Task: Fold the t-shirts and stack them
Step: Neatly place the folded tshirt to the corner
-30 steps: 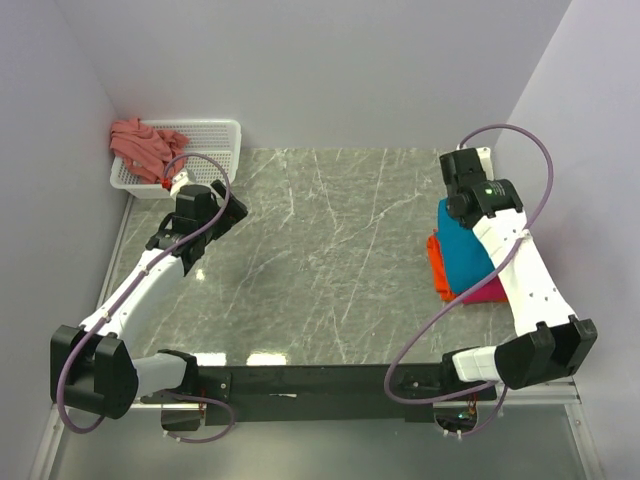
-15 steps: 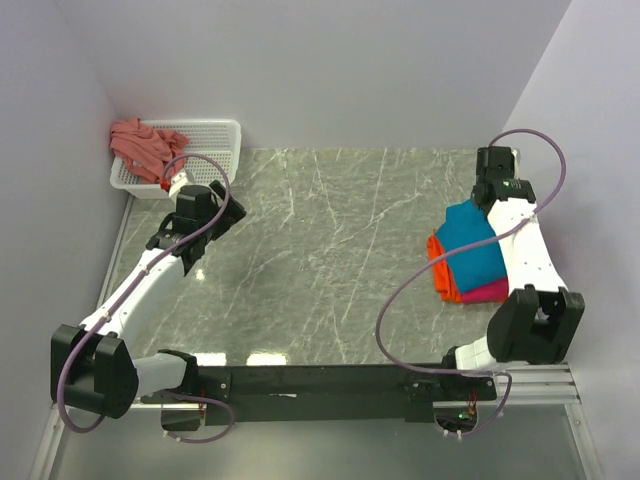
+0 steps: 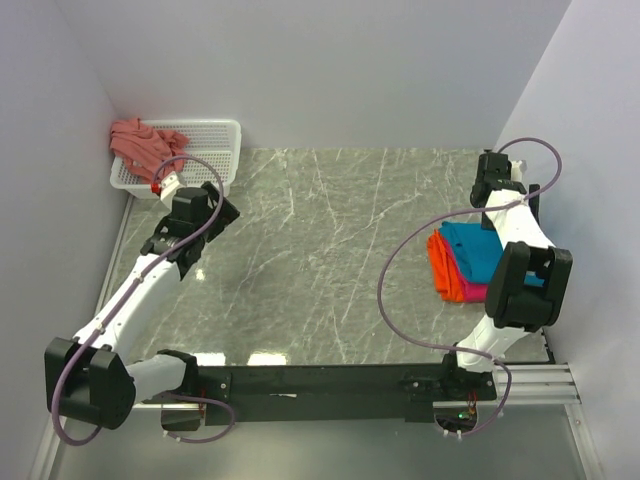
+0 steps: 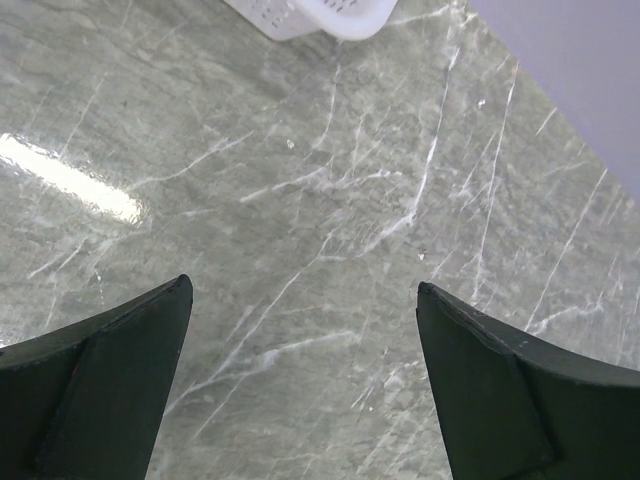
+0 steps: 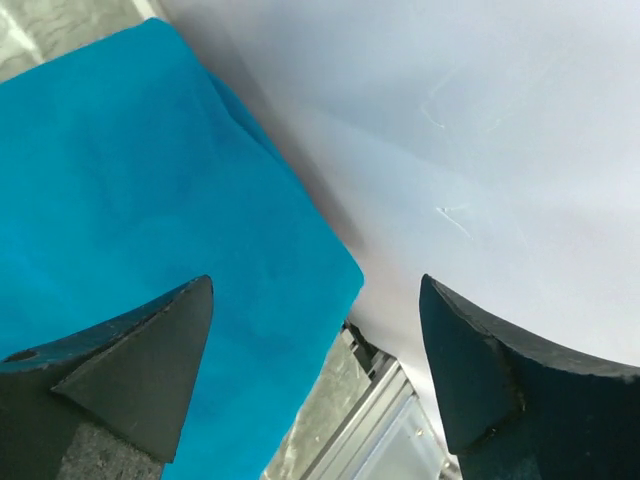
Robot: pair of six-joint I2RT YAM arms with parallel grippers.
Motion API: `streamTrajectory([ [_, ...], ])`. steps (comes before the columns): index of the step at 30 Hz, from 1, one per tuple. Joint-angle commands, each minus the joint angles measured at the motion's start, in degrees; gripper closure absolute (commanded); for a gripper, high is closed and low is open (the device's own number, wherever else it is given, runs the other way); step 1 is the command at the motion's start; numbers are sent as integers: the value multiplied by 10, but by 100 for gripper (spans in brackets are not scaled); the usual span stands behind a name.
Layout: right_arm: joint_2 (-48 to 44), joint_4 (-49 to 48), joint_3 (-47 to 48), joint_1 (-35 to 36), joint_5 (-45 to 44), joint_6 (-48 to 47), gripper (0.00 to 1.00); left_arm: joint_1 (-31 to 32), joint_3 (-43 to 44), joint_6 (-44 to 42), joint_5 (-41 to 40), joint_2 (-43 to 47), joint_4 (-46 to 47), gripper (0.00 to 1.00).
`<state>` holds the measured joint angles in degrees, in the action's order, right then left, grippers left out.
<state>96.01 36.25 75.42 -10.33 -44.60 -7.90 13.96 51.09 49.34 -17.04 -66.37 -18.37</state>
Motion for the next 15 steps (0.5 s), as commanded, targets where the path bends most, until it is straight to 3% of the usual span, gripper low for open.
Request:
streamTrajectory([
  [1,-22,-25,18,-2,-33,54,10,2,10,12,-19,18,-1,1],
  [4,-68,-20,21,0,18,102,9,2,16,18,-15,14,-6,1],
  [11,-252,-60,-56,5,257,178,7,3,37,29,12,12,-26,1],
  [15,-313,-68,-137,5,311,235,7,3,37,31,31,12,-32,1],
])
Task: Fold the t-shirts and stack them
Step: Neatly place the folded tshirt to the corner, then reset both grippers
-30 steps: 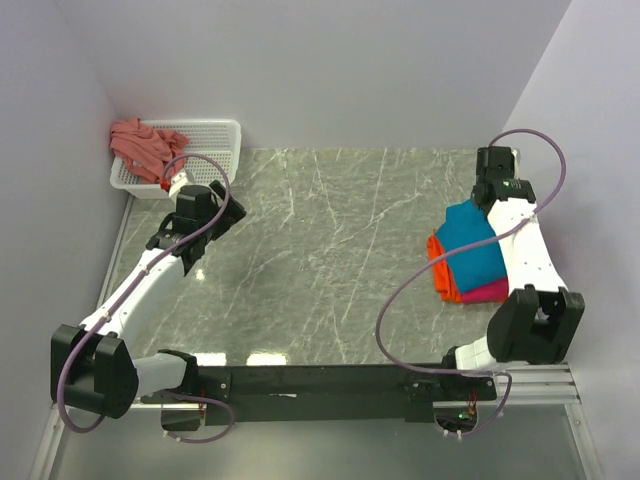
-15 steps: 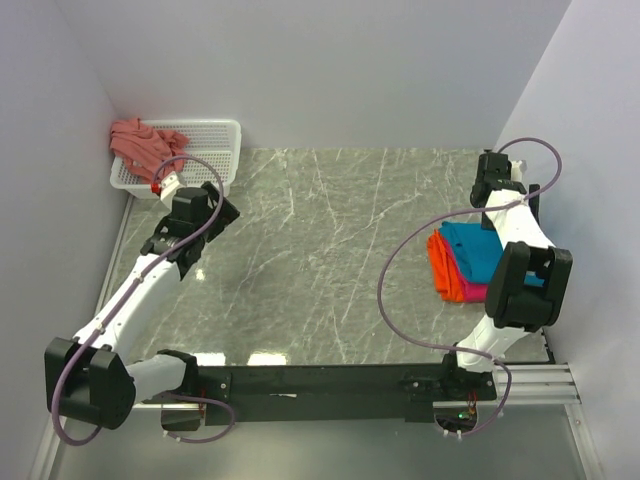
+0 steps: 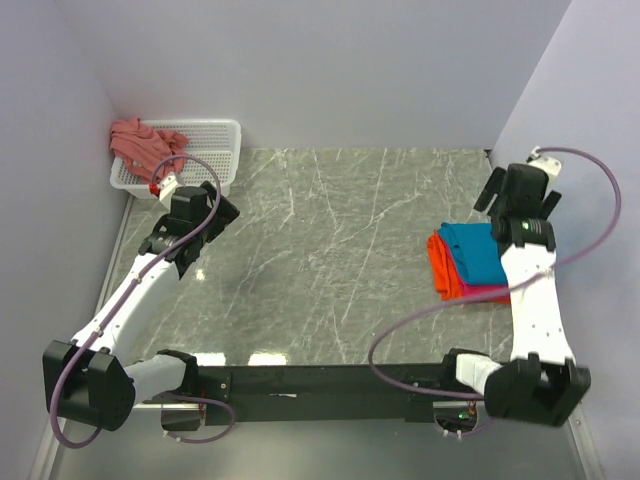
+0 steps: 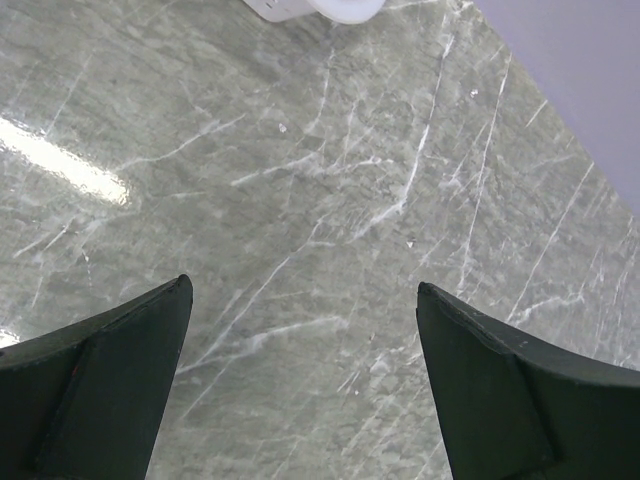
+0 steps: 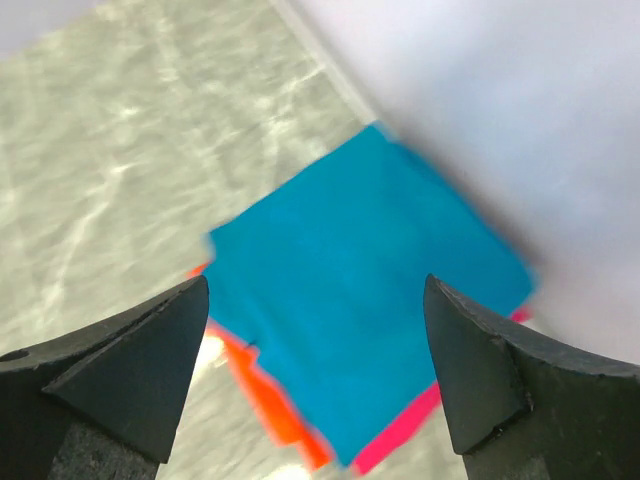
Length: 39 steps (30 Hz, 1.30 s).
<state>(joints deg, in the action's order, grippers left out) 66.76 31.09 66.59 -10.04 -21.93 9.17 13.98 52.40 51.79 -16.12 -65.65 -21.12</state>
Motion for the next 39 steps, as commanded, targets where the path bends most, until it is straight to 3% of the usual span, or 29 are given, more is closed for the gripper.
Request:
streamTrajectory([
  [1,-24,-11,-58,1,93,93,6,3,23,9,26,5,-4,1],
  [9,3,-10,-165,-6,153,222,6,3,14,8,46,4,-8,1],
  [15,-13,-58,-280,-16,212,269,6,3,5,9,36,12,-10,1],
  [21,-31,-63,-329,-16,202,297,6,3,5,8,36,7,-15,1],
  [29,-138,-7,-204,-16,170,227,5,3,19,10,16,24,-37,1],
  [35,-177,-9,-111,-15,253,158,5,3,38,8,-6,53,-61,1],
  [39,-193,-72,-112,-14,312,140,4,3,51,3,-29,61,-75,1],
])
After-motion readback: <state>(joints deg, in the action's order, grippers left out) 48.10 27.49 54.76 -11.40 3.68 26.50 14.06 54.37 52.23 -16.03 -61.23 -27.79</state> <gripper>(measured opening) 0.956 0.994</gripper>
